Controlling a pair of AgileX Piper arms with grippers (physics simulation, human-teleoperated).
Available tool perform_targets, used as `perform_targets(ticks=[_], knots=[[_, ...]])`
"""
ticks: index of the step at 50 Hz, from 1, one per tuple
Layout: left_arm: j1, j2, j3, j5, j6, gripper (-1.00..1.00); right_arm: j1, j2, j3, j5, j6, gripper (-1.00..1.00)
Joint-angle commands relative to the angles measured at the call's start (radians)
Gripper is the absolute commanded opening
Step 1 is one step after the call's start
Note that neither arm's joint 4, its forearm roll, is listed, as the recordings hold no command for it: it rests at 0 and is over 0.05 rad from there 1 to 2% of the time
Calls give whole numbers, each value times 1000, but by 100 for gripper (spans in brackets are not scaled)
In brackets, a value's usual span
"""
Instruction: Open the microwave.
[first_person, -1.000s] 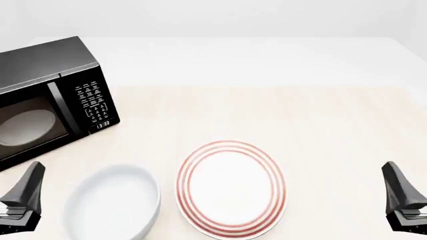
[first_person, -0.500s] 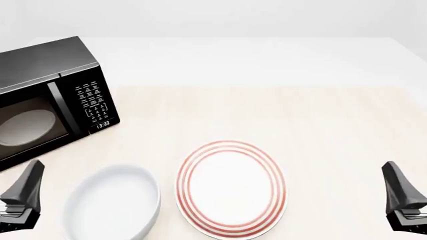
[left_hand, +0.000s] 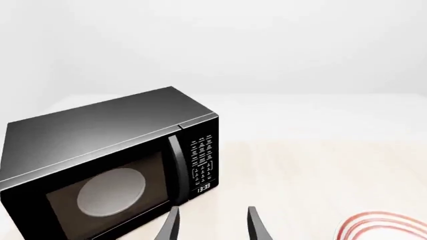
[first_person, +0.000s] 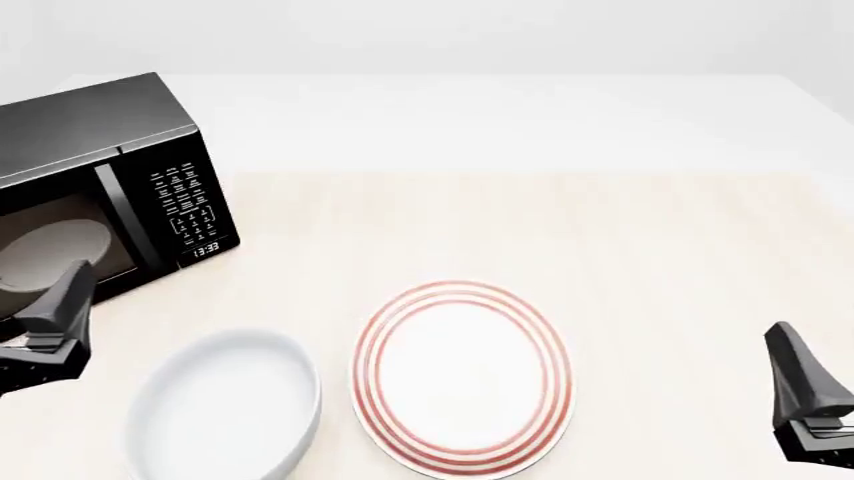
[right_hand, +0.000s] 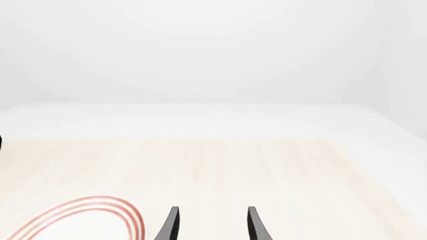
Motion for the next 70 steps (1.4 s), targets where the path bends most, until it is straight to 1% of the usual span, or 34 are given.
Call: perform_targets(ticks=[1,3,10,11,12,13,16,17,20,21,22,23,24,26,28,29,31,32,33,34,36,43,44,45,46,49,50,52,61,62,63,67,69,70], knots=[[21,154,46,-173,-13,100,0,1,1,-1,0,100],[41,168,51,-182,-15,100,0,2,1,-2,0,100],[87,303,118,-356,-9,100,0,4,1,-5,0,100],[89,273,93,-293,-12,100,0,4,1,-5,0,100],[89,268,93,-289,-12,100,0,5,1,-6,0,100],[95,200,22,-146,3,100,0,5,1,-6,0,100],[107,183,-17,-80,18,100,0,5,1,-6,0,100],[110,180,-60,-24,20,100,0,5,1,-6,0,100],[112,221,-24,-86,20,100,0,4,1,-5,0,100],[116,218,-56,-44,29,100,0,4,1,-5,0,100],[115,227,-35,-74,30,100,0,4,1,-5,0,100],[112,208,-95,6,37,100,0,4,1,-5,0,100],[112,208,-102,14,38,100,0,4,1,-5,0,100],[112,250,-43,-85,41,100,0,4,1,-5,0,100],[112,272,-36,-113,42,100,0,4,1,-5,0,100],[112,279,-38,-117,43,100,0,4,1,-5,0,100],[114,276,-107,-42,43,100,-1,4,1,-5,0,100],[116,285,-114,-39,43,100,0,4,1,-5,0,100],[116,310,-86,-88,45,100,0,4,1,-5,0,100],[115,330,-95,-94,44,100,-1,4,1,-5,0,100],[116,335,-130,-62,45,100,0,4,1,-5,0,100],[115,395,-143,-102,47,100,0,4,1,-5,0,100],[114,441,-95,-194,46,100,0,4,1,-5,0,100],[114,450,-95,-204,46,100,0,4,1,-5,0,100],[112,432,-140,-139,46,100,0,4,1,-5,0,100],[115,480,-112,-211,40,100,0,4,1,-5,0,100],[121,466,-156,-149,33,100,0,4,1,-5,0,100],[124,477,-182,-125,30,100,0,4,1,-5,0,100],[124,565,-210,-167,18,100,0,4,1,-5,0,100],[124,608,-200,-219,21,100,0,4,1,-5,0,100],[122,604,-223,-190,20,100,0,4,1,-5,0,100],[118,621,-242,-188,19,100,0,4,1,-5,0,100],[114,641,-234,-217,17,100,0,4,1,-5,0,100],[115,690,-197,-302,16,100,0,4,1,-5,0,100]])
